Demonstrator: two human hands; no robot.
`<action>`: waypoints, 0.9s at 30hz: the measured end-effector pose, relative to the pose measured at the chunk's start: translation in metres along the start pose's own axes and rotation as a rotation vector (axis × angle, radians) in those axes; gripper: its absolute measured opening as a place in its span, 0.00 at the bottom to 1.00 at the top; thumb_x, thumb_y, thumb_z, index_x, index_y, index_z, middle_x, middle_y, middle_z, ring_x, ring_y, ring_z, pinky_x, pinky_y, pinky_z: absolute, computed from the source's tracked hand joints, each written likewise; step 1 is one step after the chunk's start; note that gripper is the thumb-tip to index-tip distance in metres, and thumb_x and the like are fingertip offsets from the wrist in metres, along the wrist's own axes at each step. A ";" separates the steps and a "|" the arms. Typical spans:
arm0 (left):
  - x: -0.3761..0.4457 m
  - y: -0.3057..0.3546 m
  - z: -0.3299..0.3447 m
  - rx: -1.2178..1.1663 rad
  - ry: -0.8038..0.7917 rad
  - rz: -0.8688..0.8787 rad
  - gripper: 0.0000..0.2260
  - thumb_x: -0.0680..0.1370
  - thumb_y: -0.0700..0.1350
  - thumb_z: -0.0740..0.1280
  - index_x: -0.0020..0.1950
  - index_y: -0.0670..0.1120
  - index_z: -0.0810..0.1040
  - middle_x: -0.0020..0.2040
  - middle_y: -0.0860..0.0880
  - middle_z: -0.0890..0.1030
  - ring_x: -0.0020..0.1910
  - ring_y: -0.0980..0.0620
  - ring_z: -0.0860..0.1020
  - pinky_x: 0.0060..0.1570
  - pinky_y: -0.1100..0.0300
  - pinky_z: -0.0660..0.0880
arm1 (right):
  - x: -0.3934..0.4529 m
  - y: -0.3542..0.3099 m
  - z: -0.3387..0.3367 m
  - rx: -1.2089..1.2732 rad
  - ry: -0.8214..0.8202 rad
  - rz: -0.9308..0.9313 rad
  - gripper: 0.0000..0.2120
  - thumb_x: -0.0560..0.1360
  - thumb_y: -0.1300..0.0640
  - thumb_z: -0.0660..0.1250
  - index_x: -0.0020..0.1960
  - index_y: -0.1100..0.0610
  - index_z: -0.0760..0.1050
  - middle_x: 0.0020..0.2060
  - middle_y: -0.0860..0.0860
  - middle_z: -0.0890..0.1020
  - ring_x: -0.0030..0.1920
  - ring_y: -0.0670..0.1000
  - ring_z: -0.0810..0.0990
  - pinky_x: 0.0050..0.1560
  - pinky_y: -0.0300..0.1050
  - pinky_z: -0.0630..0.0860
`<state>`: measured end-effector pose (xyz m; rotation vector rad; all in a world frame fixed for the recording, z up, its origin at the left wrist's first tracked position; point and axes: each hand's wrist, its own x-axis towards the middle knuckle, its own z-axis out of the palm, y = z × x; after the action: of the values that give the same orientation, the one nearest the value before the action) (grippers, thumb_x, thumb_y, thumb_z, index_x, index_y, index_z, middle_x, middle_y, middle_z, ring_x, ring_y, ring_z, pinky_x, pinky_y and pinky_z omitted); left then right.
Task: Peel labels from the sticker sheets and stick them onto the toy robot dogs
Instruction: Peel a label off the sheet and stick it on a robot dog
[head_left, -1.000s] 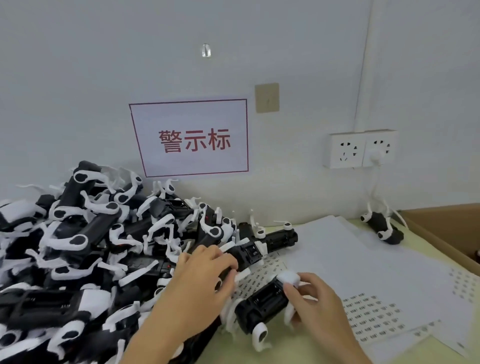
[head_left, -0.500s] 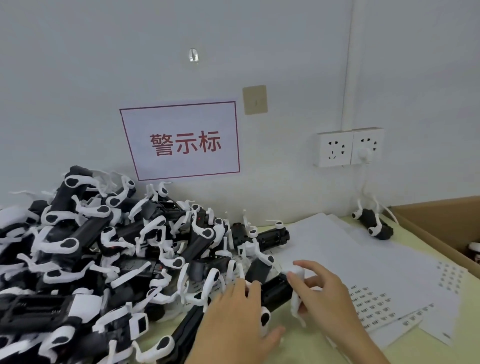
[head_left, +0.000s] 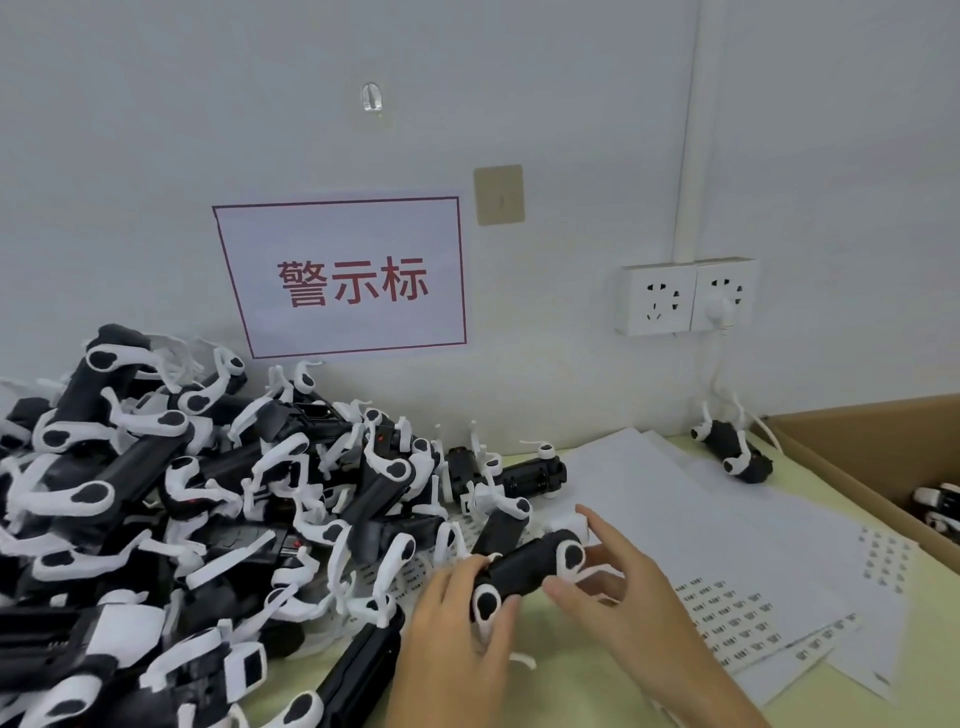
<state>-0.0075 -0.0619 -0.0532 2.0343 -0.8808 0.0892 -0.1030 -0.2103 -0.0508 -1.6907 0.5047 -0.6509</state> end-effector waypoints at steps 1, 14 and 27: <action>0.000 0.000 0.000 -0.047 0.004 -0.011 0.11 0.78 0.49 0.71 0.59 0.56 0.75 0.54 0.58 0.78 0.52 0.57 0.78 0.53 0.60 0.75 | 0.000 -0.002 -0.001 0.053 -0.008 -0.027 0.25 0.73 0.49 0.75 0.67 0.39 0.71 0.45 0.45 0.84 0.43 0.47 0.85 0.44 0.39 0.79; 0.005 0.018 0.011 -1.258 -0.006 -0.564 0.13 0.86 0.42 0.55 0.57 0.46 0.80 0.51 0.38 0.86 0.47 0.38 0.85 0.39 0.48 0.84 | -0.013 -0.019 0.002 0.190 -0.185 -0.066 0.11 0.74 0.49 0.67 0.54 0.44 0.84 0.50 0.50 0.86 0.48 0.50 0.83 0.44 0.45 0.79; 0.000 0.000 0.014 -1.205 -0.213 -0.431 0.20 0.75 0.40 0.72 0.67 0.39 0.77 0.57 0.36 0.84 0.57 0.38 0.83 0.57 0.44 0.76 | -0.013 -0.022 0.005 0.137 0.002 -0.234 0.14 0.78 0.69 0.67 0.56 0.56 0.84 0.51 0.51 0.87 0.51 0.54 0.85 0.53 0.56 0.82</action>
<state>-0.0109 -0.0723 -0.0613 1.0326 -0.3941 -0.7360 -0.1100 -0.1939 -0.0321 -1.6318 0.2587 -0.8367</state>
